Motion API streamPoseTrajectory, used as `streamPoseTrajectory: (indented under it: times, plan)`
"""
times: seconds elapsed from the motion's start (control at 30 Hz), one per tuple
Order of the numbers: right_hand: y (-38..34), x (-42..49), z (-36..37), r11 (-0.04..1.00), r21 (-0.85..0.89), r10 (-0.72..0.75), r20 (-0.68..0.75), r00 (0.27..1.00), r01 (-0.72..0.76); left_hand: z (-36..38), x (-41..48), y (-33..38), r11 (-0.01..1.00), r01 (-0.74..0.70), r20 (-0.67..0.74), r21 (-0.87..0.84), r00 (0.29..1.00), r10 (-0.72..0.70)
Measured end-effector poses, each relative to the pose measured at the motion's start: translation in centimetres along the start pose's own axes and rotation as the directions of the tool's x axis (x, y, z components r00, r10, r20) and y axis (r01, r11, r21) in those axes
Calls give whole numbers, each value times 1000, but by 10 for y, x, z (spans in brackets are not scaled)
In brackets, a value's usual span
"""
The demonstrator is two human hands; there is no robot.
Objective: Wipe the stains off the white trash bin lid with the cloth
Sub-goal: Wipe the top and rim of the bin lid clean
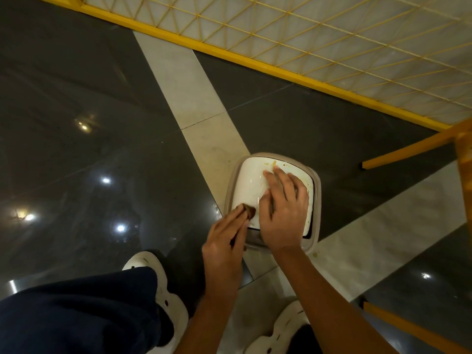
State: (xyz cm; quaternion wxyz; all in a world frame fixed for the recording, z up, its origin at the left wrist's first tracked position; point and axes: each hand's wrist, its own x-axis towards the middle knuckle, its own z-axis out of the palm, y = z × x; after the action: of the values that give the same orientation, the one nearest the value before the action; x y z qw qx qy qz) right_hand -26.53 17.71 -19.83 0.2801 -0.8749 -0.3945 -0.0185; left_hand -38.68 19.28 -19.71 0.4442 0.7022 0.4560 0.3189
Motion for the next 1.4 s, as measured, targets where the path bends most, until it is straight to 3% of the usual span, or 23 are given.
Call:
streamPoseTrajectory:
  times: [0.1, 0.27, 0.47, 0.7, 0.9, 1.07, 1.23, 1.4]
  plan:
    - [0, 0, 0, 1000, -23, 0, 6, 1000, 0, -1, -15, -8, 998, -57, -11, -21, 998, 57]
    - [1, 0, 1, 999, -32, -14, 14, 1000, 15, 7, 33, 12, 986, 164, 51, 17, 985, -164]
    - [1, 1, 0, 1000, 28, 13, 7, 1000, -13, 29, 123, 30, 991, 77, 117, 113, 989, -90]
    - [1, 0, 1, 999, 33, 7, -4, 1000, -7, 33, 111, 31, 972, -177, 164, 152, 975, 152]
    - [-3, 3, 4, 1000, 3, 27, 5, 1000, -27, 43, 131, 39, 976, -124, 183, 178, 979, 91]
    - [-3, 3, 5, 1000, 13, 26, -21, 999, -26, 33, 117, 34, 940, -266, 234, 213, 948, 215]
    - [-5, 6, 6, 1000, 10, 30, -22, 999, -30, 43, 144, 43, 954, -174, 253, 245, 961, 111]
    - [-5, 5, 6, 1000, 22, 18, -53, 998, -17, 32, 128, 37, 909, -348, 313, 228, 911, 269]
